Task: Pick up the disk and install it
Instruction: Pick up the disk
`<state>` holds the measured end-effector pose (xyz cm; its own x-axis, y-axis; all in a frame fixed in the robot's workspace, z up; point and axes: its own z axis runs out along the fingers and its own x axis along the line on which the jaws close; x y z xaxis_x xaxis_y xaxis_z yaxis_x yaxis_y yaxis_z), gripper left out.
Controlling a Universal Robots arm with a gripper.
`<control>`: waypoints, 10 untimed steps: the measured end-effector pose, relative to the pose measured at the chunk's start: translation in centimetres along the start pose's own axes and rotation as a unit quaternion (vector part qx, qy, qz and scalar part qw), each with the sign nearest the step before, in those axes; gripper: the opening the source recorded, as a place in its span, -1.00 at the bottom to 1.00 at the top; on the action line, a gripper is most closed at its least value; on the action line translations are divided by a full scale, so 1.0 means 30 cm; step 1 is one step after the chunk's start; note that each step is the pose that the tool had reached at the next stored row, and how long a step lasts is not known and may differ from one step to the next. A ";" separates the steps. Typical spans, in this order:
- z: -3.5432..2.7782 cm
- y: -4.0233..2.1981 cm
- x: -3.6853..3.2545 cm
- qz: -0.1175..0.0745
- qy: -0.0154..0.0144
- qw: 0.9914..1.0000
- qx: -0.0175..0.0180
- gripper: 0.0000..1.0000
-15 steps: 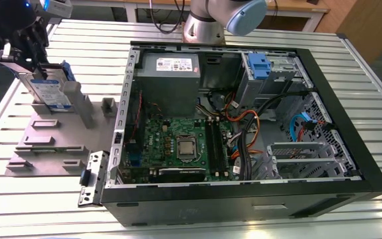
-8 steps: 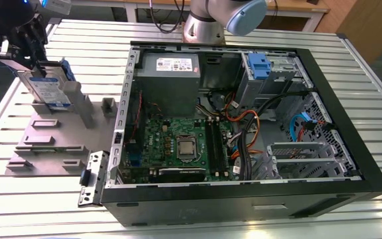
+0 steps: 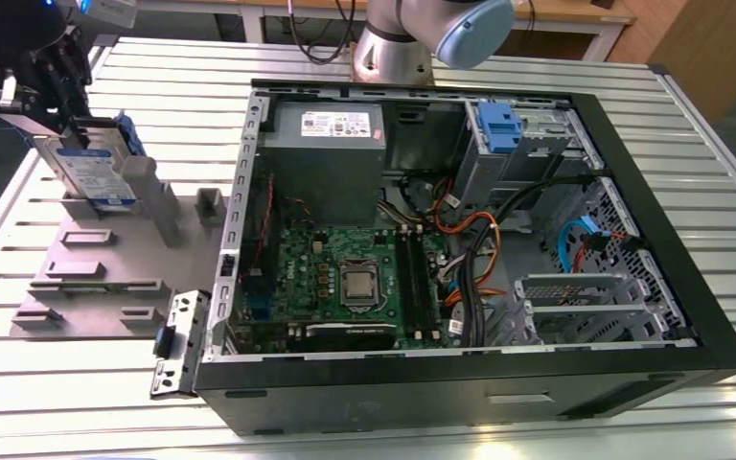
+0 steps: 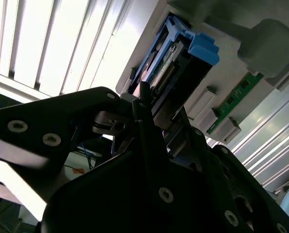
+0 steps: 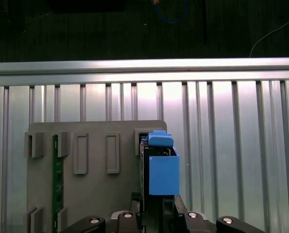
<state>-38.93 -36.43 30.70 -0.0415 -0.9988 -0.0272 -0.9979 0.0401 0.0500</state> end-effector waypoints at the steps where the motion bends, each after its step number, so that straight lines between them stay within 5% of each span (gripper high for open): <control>1: 0.000 0.000 0.000 0.000 0.000 1.000 0.000 -0.30; 10: -0.015 0.001 0.000 0.000 0.000 1.000 0.000 -0.30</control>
<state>-38.93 -36.43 31.15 -0.0415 -0.9988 -0.0271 -0.9979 0.0401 0.0501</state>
